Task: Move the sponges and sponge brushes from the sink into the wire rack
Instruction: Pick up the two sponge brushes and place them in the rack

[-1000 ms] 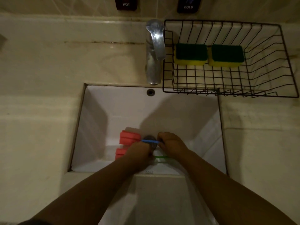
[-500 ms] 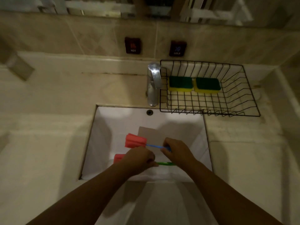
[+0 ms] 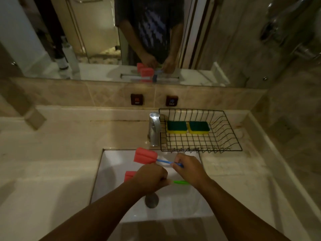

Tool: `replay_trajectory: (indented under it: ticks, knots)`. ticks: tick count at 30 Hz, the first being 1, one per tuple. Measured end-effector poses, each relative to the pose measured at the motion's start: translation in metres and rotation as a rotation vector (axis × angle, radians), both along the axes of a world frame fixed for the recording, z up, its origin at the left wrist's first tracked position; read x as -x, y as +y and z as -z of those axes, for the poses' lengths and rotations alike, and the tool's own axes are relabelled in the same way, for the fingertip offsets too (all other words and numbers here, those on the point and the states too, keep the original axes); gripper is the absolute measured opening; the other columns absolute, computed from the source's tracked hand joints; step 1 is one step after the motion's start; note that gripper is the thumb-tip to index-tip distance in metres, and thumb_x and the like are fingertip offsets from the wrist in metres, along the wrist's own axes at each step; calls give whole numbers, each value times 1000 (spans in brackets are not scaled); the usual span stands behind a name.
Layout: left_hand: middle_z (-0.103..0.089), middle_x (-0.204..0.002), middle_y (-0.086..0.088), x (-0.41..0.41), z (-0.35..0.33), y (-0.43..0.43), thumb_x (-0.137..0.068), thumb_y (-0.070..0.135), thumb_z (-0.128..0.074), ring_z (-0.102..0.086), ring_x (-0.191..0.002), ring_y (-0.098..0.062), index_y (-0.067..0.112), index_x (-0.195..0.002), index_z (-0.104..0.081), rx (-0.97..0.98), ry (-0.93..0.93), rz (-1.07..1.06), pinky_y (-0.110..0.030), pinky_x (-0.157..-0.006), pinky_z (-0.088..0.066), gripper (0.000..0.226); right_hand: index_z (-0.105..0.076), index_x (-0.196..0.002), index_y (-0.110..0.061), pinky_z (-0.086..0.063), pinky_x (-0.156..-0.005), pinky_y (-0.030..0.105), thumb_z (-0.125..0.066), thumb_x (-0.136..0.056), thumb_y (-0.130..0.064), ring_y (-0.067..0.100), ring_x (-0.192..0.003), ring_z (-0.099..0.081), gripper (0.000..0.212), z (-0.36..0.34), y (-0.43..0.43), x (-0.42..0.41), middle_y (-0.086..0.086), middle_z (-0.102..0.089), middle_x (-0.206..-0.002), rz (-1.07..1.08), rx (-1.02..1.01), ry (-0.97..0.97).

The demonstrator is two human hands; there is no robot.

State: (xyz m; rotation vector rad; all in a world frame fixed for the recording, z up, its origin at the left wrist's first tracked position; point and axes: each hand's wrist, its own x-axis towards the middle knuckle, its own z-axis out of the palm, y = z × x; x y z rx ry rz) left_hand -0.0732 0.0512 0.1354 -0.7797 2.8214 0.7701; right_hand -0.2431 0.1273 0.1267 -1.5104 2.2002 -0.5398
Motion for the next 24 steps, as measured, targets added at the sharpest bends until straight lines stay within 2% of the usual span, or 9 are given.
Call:
replay_trajectory:
  ticks: [4, 11, 14, 17, 20, 24]
  knots:
    - [-71, -95, -3, 11, -12, -5, -93, 42, -59, -56, -78, -10, 15, -96, -70, 65, 68, 21, -24, -76, -48, 29, -54, -78, -30, -38, -57, 19, -66, -89, -35, 5, -68, -54, 17, -19, 0, 11, -7, -60, -76, 42, 31, 7]
    - [-65, -81, 1, 45, -16, -14, -93, 43, -59, -50, -69, -7, 16, -88, -68, 88, 115, 42, -21, -69, -40, 29, -59, -81, -24, -53, -69, 34, -66, -90, -34, 14, -75, -61, 15, -33, -2, 55, -2, -65, -81, 89, 41, 4]
    - [-61, -79, 3, 68, -16, -21, -93, 43, -57, -53, -69, -9, 16, -87, -67, 89, 114, 45, -24, -67, -44, 30, -57, -79, -27, -53, -68, 34, -67, -89, -33, 14, -76, -61, 16, -31, -9, 83, -3, -65, -81, 57, 51, 2]
    - [-69, -91, -2, 97, -14, -24, -93, 45, -55, -62, -81, -13, 17, -91, -69, 91, 99, 45, -30, -77, -52, 31, -56, -82, -30, -50, -63, 27, -65, -91, -37, 8, -73, -59, 14, -24, -18, 112, -6, -63, -80, -24, 2, 19]
    - [-64, -82, 2, 128, -8, -23, -94, 47, -54, -57, -71, -9, 20, -83, -64, 74, 78, 44, -26, -69, -48, 31, -59, -84, -34, -45, -60, 19, -63, -91, -41, -1, -71, -57, 10, -19, -25, 146, -11, -61, -80, -93, -21, 50]
    - [-61, -78, 4, 164, 0, -19, -94, 45, -54, -50, -63, -4, 20, -82, -63, 99, 110, 26, -21, -63, -42, 30, -56, -81, -34, -44, -60, 24, -64, -91, -40, 3, -73, -58, 14, -9, -32, 193, -11, -61, -80, -108, -29, 10]
